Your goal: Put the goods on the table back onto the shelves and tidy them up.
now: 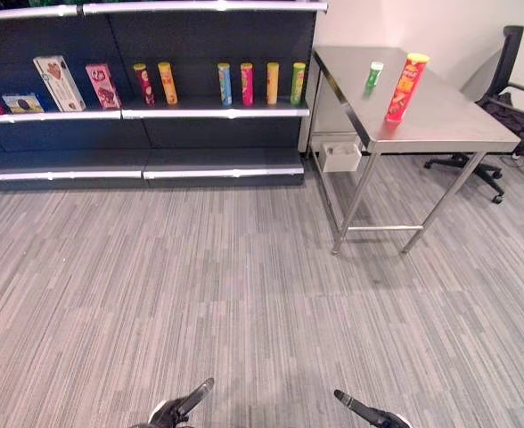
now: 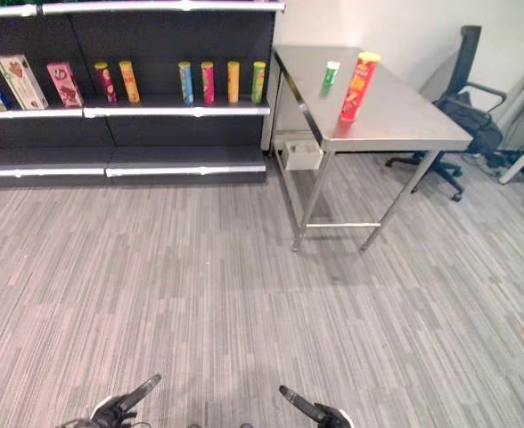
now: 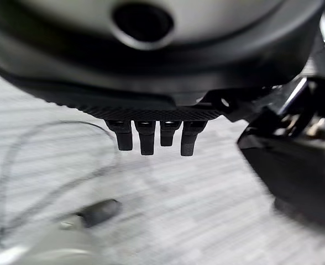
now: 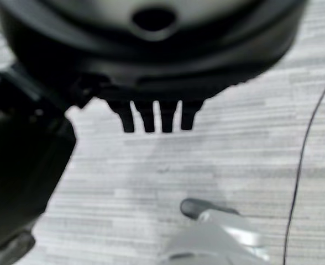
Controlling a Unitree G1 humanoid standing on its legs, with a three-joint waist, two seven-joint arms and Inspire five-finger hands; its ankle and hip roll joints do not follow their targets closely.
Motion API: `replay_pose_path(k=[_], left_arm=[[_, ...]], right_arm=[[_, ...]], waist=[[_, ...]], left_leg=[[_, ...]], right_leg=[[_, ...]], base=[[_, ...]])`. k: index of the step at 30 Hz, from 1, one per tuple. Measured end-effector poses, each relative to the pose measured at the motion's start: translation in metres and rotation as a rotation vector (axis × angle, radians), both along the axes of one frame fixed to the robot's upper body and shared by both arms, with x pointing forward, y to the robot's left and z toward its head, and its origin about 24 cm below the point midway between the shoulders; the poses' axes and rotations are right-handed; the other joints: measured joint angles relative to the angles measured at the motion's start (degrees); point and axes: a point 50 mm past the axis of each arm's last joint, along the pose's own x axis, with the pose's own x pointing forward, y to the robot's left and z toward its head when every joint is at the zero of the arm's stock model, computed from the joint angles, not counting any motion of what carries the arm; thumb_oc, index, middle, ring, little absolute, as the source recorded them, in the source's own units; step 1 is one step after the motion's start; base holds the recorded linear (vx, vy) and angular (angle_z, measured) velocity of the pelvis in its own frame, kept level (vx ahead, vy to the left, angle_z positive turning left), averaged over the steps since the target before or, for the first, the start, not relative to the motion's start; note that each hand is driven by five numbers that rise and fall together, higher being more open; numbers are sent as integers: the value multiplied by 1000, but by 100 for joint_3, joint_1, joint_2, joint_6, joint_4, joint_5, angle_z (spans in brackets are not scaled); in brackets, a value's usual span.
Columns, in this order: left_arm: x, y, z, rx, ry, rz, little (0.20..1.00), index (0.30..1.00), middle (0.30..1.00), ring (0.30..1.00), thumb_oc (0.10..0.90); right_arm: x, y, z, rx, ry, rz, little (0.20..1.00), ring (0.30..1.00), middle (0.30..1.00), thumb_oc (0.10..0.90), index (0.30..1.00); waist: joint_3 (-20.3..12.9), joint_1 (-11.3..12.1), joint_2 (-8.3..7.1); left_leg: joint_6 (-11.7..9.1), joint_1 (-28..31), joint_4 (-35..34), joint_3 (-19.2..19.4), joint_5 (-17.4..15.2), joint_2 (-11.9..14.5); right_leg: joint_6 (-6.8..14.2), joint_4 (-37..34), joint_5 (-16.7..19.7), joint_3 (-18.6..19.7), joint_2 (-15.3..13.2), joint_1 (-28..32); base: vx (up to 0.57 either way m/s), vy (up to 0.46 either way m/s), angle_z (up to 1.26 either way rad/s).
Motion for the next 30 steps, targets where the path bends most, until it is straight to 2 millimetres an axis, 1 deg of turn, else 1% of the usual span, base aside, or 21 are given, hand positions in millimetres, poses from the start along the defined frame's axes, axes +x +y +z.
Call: replay_pose_path(k=[2, 4, 7, 10, 12, 19, 21, 22, 23, 24, 25, 26, 27, 28, 29, 30], left_arm=[[0, -1, 0, -4, -2, -1, 900, 900, 900, 900, 800], [-1, -1, 0, -7, 0, -1, 900, 900, 900, 900, 800], [-3, -1, -1, -6, 4, 4, 900, 900, 900, 900, 800], [-3, 0, 0, -5, 1, 15, 900, 900, 900, 900, 800], [-2, 2, 0, -2, -3, 27, 900, 900, 900, 900, 800], [-1, 3, 1, -14, -19, 67, 900, 900, 900, 900, 800], [1, 4, 2, -13, -25, 72, 900, 900, 900, 900, 800], [2, 4, 2, -14, -27, 73, 900, 900, 900, 900, 800], [7, 5, 4, -17, -43, 86, 900, 900, 900, 900, 800], [12, 6, 6, -18, -65, 112, 900, 900, 900, 900, 800], [14, 6, 7, -21, -72, 124, 900, 900, 900, 900, 800], [14, 6, 7, -20, -75, 126, 900, 900, 900, 900, 800], [18, 6, 9, -27, -97, 137, 900, 900, 900, 900, 800], [27, 4, 15, -47, -149, 165, 900, 900, 900, 900, 800], [40, 4, 22, -67, -210, 193, 900, 900, 900, 900, 800], [53, 4, 29, -96, -276, 242, 900, 900, 900, 900, 800]], right_arm=[[-2, 0, -1, 0, 7, -2, 900, 900, 900, 800, 900], [-3, -1, -1, -1, 9, -3, 900, 900, 900, 800, 900], [-3, -1, 0, -1, 6, -3, 900, 900, 900, 800, 900], [2, 0, 1, 0, -6, 0, 900, 900, 900, 800, 900], [5, 0, 1, 0, -12, 2, 900, 900, 900, 800, 900], [5, 0, 1, 0, -13, 2, 900, 900, 900, 800, 900], [6, 0, 2, -1, -15, 3, 900, 900, 900, 800, 900], [9, 0, 2, 0, -23, 5, 900, 900, 900, 800, 900], [10, 1, 2, 3, -24, 4, 900, 900, 900, 800, 900], [11, 2, 3, 4, -27, 8, 900, 900, 900, 800, 900], [13, 1, 3, 2, -31, 6, 900, 900, 900, 800, 900], [17, 1, 4, 6, -43, -2, 900, 900, 900, 800, 900], [20, 2, 5, 9, -51, 1, 900, 900, 900, 800, 900], [26, 3, 8, 10, -80, 4, 900, 900, 900, 800, 900], [35, 4, 11, 14, -114, 9, 900, 900, 900, 800, 900], [35, 6, 10, 17, -111, 13, 900, 900, 900, 800, 900]], waist=[[15, -3, 13], [34, -12, 21], [62, -12, 25], [154, -11, 53], [167, -8, 47], [226, -4, 17], [308, -4, 14], [361, -6, 0], [422, -9, -58], [525, 37, -166], [585, 30, -180], [669, 13, -212], [737, 34, -252], [881, 39, -243], [1100, 42, -255], [1221, 248, -313]], left_leg=[[-3, 36, -43, 1, 2, 19], [-7, 39, -54, 6, 4, 30], [-8, 96, -64, 6, 5, 21], [-26, 208, -195, 3, 14, 21], [-71, 215, -253, -19, 45, 23], [-84, 206, -238, -51, 53, 31], [-95, 199, -223, -52, 61, 38], [-115, 115, -134, -64, 56, 43], [-214, -86, 163, -107, -1, 29], [-248, -331, 517, -122, 20, -22], [-250, -449, 715, -122, 19, -31], [-286, -691, 1109, -156, -1, -40], [-366, -1068, 1694, -238, -13, -46], [-481, -1721, 2767, -355, -17, 12], [-749, -2285, 3777, -481, 227, 36], [-759, -2732, 4290, -599, 330, 51]], right_leg=[[-10, -182, 75, 1, 38, 113], [-69, -460, 254, -4, 74, 266], [-65, -779, 379, -3, 87, 477], [-35, -1030, 455, 3, 119, 644], [-35, -1030, 456, -6, 126, 633], [-20, -1032, 445, -13, 138, 640], [-18, -1036, 441, -13, 143, 638], [-20, -1052, 438, -13, 146, 606], [-32, -1070, 428, -14, 111, 532], [-92, -1064, 469, -14, 40, 509], [-92, -1065, 475, -18, 28, 492], [-154, -1068, 435, -12, 12, 443], [-281, -968, 412, -35, 56, 350], [-448, -568, 320, -32, 94, 67], [-576, -309, 189, -23, 73, -27], [-622, -326, 157, 12, 78, 54]], base=[[0, 0, 0], [0, 0, 0], [0, 0, 0], [0, 0, 0], [20, -25, 4], [30, -43, 2], [8, -90, 1], [-18, -130, 10], [-28, -128, 9], [-14, -105, 10], [-4, -172, 12], [-7, -185, 18], [15, -184, 26], [81, -110, 32], [267, -57, 25], [251, -12, 15]])
